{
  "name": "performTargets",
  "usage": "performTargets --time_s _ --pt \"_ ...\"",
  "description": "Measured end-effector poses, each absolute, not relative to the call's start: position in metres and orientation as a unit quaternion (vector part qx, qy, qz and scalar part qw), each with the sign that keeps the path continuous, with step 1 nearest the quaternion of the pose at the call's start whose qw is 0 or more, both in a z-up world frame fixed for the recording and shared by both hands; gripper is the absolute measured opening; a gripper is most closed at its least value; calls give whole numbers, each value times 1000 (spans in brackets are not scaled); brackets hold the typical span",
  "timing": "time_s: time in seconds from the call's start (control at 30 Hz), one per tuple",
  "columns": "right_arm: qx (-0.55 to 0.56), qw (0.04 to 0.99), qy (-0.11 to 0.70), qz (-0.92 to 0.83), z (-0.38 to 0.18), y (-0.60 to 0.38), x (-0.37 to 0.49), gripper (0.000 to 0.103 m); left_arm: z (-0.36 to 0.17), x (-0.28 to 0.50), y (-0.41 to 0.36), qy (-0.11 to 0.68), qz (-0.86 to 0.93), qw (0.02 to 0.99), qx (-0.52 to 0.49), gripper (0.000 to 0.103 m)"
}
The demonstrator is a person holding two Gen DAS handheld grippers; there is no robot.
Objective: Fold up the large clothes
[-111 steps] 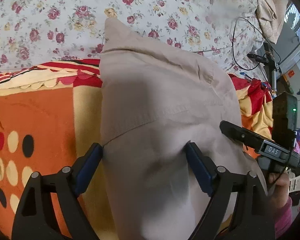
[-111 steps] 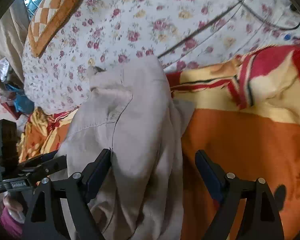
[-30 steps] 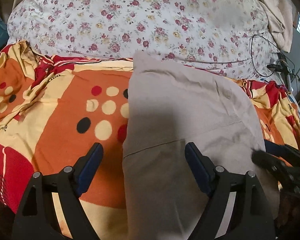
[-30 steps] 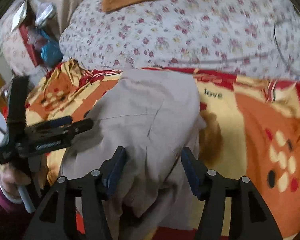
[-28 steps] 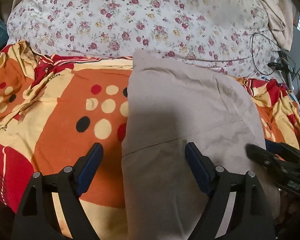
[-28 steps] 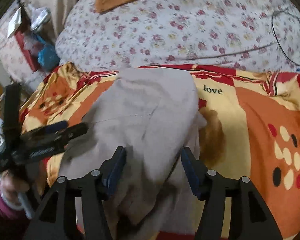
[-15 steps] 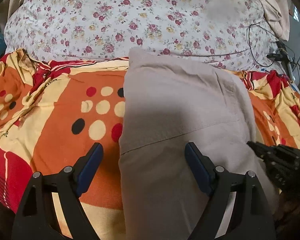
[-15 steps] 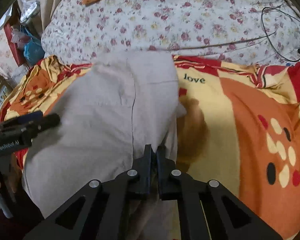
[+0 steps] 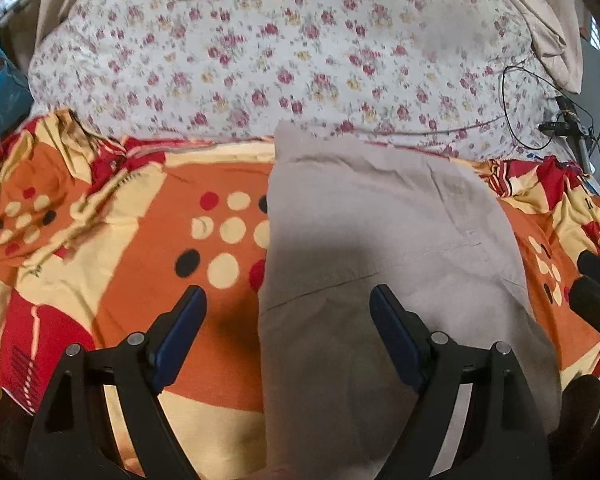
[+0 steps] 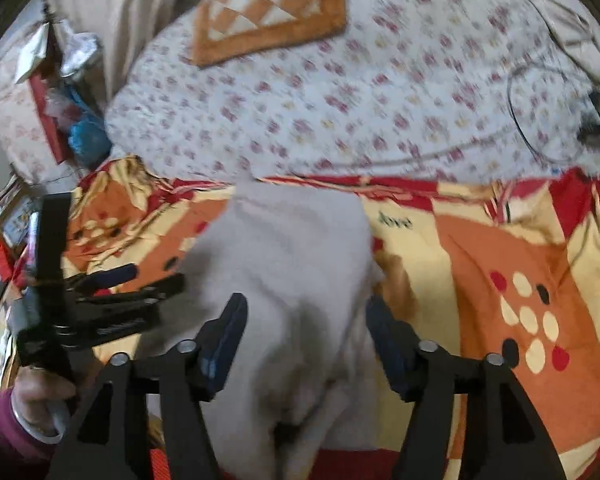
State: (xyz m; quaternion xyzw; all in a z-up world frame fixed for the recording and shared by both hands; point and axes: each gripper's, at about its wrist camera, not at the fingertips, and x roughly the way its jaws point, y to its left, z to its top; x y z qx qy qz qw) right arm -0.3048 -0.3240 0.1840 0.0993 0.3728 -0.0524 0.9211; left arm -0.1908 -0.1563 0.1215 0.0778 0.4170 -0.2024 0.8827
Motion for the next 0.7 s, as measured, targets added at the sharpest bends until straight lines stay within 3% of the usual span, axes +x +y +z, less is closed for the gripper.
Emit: performTargets --time_s 0.13,0.7 --pt "57 930 356 -69 191 -306 -303 81 134 -197 -148 400 -202 892 65 84" --pt "71 914 382 -115 164 -313 -287 82 141 -200 -136 377 -188 906 49 84"
